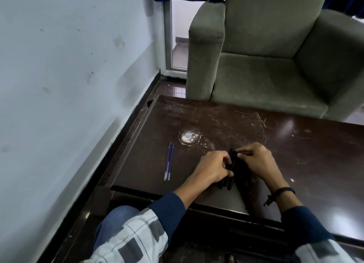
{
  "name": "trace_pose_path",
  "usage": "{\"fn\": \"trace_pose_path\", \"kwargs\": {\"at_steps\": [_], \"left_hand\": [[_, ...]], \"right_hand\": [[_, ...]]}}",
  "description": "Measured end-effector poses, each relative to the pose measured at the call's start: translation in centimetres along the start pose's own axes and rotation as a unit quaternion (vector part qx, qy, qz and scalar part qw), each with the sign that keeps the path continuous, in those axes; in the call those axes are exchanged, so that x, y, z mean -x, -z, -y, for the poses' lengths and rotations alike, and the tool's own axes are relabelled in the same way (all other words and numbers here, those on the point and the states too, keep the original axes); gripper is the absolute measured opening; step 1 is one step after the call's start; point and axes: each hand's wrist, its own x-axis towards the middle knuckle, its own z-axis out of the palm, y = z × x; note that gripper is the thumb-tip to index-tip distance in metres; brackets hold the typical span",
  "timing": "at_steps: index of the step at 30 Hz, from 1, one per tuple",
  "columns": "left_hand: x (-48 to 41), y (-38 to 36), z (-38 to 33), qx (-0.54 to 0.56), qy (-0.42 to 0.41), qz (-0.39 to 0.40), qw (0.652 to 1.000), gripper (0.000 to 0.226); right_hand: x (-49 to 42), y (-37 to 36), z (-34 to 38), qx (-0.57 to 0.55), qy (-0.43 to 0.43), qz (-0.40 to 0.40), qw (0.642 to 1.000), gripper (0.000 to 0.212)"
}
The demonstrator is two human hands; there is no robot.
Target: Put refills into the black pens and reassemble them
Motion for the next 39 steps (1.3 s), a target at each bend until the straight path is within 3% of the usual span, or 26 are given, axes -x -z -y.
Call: {"fn": "trace_pose_path", "kwargs": {"at_steps": [5,8,13,33,39], "left_hand": [[-0.1,-0.5,-0.1,-0.006,-0.014,0.004,1.000,0.036],[-0.1,-0.7,-0.1,0.004,-0.005,0.006,1.000,0.047],[-0.2,-0.6,-0.4,0.016,0.018,0.026,0.999,0.060],[0.0,-1.0,-0.7,0.025,0.021,0.038,0.999,0.057],[-0.4,0.7,0.0,0.036,0.020,-0.005,0.999,0.043]], "right_hand": [[-0.1,0.1,0.1,0.015,0.013,-0.033,0.999,0.022],[-0.3,-0.1,0.2,0.028,0.026,-0.015,0.999,0.033],[-0.6,-0.5,0.4,0.046,0.033,0.017,0.998,0.028],[-0.7,0.1,0.6,0.077,0.049,0.054,0.994,0.028],[-0.7,0.5,0.5,0.043,0.030,0.035,0.998,0.029]]}}
